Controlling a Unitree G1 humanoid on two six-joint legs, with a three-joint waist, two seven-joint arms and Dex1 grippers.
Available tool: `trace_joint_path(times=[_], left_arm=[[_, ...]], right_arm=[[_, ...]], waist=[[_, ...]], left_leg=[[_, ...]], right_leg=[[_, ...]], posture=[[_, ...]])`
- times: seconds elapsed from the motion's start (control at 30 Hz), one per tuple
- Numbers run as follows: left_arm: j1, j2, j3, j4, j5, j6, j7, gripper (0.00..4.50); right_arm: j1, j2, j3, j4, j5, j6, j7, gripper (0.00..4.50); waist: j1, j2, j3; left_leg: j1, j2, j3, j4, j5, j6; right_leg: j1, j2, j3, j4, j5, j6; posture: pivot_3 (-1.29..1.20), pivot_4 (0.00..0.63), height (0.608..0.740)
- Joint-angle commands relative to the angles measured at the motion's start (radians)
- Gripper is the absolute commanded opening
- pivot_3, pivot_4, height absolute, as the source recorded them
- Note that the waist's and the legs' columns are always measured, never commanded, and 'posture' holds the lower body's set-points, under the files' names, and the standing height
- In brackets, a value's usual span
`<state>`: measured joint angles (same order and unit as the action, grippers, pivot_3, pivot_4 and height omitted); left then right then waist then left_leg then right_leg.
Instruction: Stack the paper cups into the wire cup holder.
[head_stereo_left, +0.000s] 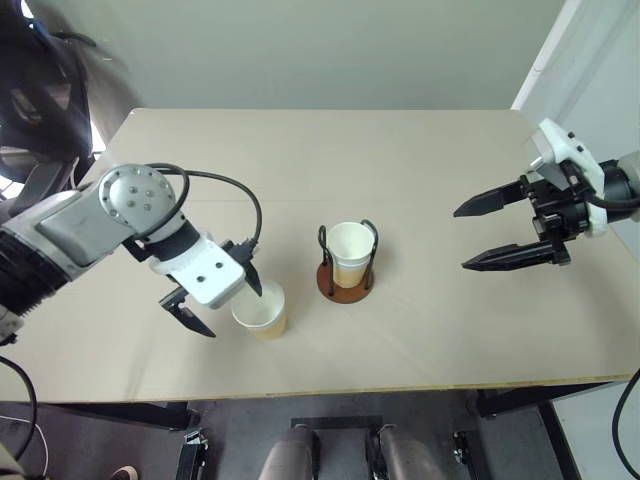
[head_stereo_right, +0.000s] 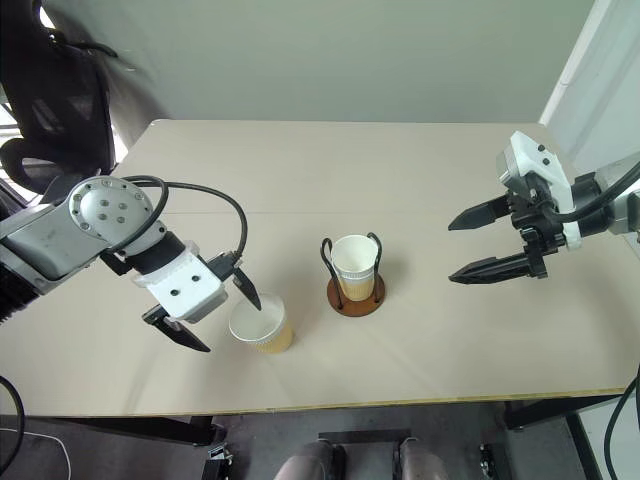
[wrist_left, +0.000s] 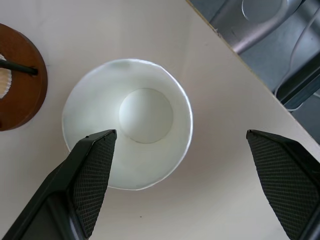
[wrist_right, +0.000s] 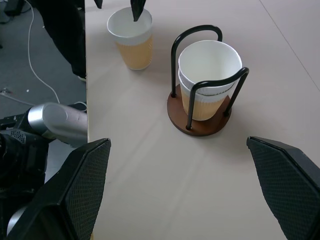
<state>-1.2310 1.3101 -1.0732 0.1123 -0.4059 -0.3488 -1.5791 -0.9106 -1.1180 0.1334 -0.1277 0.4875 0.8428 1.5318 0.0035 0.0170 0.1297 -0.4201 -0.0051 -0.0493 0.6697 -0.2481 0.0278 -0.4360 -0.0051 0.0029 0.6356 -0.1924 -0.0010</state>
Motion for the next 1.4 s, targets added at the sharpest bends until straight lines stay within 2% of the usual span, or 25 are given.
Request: trace_joint_path(times=[0.03,0.23,0.57,0.93,1.03,1.23,1.4], left_arm=[[0.009,-0.002,0.041,-0.004,-0.002,-0.012,-0.035,4.50],[0.031,-0.011,0.051,-0.009,0.000,-0.011,-0.035,4.50],[0.057,-0.022,0.067,0.002,0.014,-0.015,-0.035,4.50],[0.067,-0.034,0.063,0.058,0.072,-0.070,-0.035,4.50],[0.077,-0.058,0.079,0.103,0.107,-0.139,-0.035,3.90],[0.098,-0.100,0.101,0.183,0.154,-0.243,-0.035,1.69],[0.101,-0.130,0.131,0.225,0.166,-0.277,-0.035,0.03]], right_arm=[[-0.002,-0.006,-0.026,-0.033,0.028,0.009,0.001,4.49],[0.017,0.010,-0.044,-0.042,0.066,0.012,-0.001,4.49],[0.074,0.046,-0.085,-0.025,0.089,-0.084,0.003,4.49],[0.085,0.054,-0.074,-0.018,0.088,-0.121,-0.005,4.49],[0.084,0.059,-0.074,-0.021,0.091,-0.117,-0.012,4.50],[0.086,0.063,-0.075,-0.028,0.094,-0.114,-0.018,4.50],[0.086,0.056,-0.070,-0.031,0.091,-0.111,-0.015,4.50]], waist=[[0.000,0.000,0.000],[0.000,0.000,0.000],[0.001,0.000,0.000],[0.000,0.000,0.000],[0.000,0.000,0.000],[0.000,0.000,0.000],[0.001,0.000,0.000]], left_leg=[[0.000,0.000,0.000,0.000,0.000,0.000],[0.000,0.000,0.000,0.000,0.000,0.000],[0.000,0.000,0.000,0.000,0.000,0.000],[0.001,0.000,0.000,0.001,-0.001,0.002],[0.001,0.000,0.000,0.001,-0.001,0.002],[0.001,0.000,0.000,0.001,-0.001,0.002],[0.001,0.000,0.000,0.001,-0.001,0.002]], right_leg=[[0.000,0.000,0.000,0.000,0.000,0.000],[0.000,0.000,0.000,0.000,0.000,0.000],[0.000,0.000,0.000,0.002,0.000,0.000],[-0.001,0.000,0.000,0.005,0.000,-0.001],[-0.001,0.000,0.000,0.006,-0.001,-0.001],[-0.001,0.000,0.000,0.007,-0.001,-0.001],[-0.001,0.000,0.000,0.007,-0.001,-0.001]], posture=[[0.00,0.150,0.740],[0.00,0.150,0.740],[0.00,0.150,0.740],[0.00,0.150,0.740],[0.00,0.150,0.740],[0.00,0.150,0.740],[0.00,0.150,0.740]])
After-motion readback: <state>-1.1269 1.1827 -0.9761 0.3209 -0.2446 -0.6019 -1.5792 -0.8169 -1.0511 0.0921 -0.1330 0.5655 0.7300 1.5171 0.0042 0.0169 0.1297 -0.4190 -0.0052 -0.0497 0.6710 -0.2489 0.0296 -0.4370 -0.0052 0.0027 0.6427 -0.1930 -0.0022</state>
